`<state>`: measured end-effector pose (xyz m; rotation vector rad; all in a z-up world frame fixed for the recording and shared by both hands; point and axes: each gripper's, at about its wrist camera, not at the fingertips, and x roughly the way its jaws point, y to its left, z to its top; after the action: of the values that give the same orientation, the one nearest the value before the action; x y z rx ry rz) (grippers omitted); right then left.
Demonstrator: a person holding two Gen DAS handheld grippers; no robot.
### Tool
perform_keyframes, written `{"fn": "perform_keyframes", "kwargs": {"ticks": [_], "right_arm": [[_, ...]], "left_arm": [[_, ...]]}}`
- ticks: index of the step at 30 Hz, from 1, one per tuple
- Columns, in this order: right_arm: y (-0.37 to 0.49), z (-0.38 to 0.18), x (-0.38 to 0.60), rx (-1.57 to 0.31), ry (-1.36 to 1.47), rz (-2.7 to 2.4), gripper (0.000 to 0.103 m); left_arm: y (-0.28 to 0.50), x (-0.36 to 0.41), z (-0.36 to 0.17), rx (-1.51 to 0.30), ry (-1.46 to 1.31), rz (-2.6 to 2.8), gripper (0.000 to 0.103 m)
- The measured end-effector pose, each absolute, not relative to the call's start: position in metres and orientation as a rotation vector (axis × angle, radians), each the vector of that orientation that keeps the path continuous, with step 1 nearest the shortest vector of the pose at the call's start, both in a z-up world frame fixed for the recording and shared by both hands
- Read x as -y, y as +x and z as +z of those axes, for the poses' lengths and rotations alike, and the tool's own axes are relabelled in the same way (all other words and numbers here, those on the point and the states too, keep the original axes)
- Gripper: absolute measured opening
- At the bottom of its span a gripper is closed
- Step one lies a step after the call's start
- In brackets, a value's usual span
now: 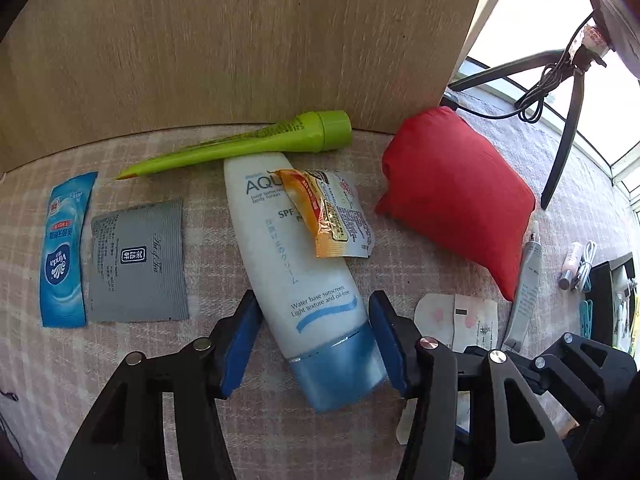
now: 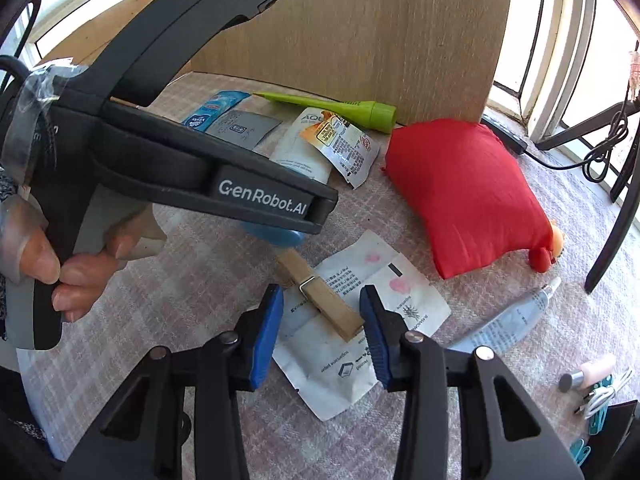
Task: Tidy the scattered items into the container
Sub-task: 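Grasp the sunscreen tube with the left gripper while the right grasps the wooden clothespin, then carry both items to the black tray and release them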
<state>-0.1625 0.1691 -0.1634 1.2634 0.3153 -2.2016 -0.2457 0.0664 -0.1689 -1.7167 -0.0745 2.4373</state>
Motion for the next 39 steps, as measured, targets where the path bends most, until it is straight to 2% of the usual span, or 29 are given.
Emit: {"fn": "perform_keyframes", "kwargs": {"ticks": [4,10,16,23,30,39], "right_arm": [[-0.166,-0.161,-0.175,-0.275,1.273,-2.216,0.013],[-0.161,-0.158,-0.183,-0.213,1.263,-2.230,0.012],[-0.135,-0.141,-0.197,-0.047,1.222,-2.300,0.012],[-0.114,-0.119,-0.215,0.136,1.173,-2.381,0.012],[-0.102,-0.116,-0.221,0.160,1.174,-2.437,0.012],[-0.083,-0.093,-0.254,0.307,1.103,-2.533,0.012]], "left_arm": [[-0.235,-0.055,-0.168,0.091,-1.700,2.417,0.046],[-0.213,-0.033,-0.159,0.146,-1.664,2.420,0.045],[-0.185,-0.012,-0.133,0.171,-1.585,2.444,0.042],[-0.158,0.008,-0.109,0.155,-1.520,2.480,0.032],[-0.157,0.012,-0.118,0.241,-1.534,2.455,0.031],[-0.143,-0.004,-0.073,0.210,-1.378,2.477,0.029]]}}
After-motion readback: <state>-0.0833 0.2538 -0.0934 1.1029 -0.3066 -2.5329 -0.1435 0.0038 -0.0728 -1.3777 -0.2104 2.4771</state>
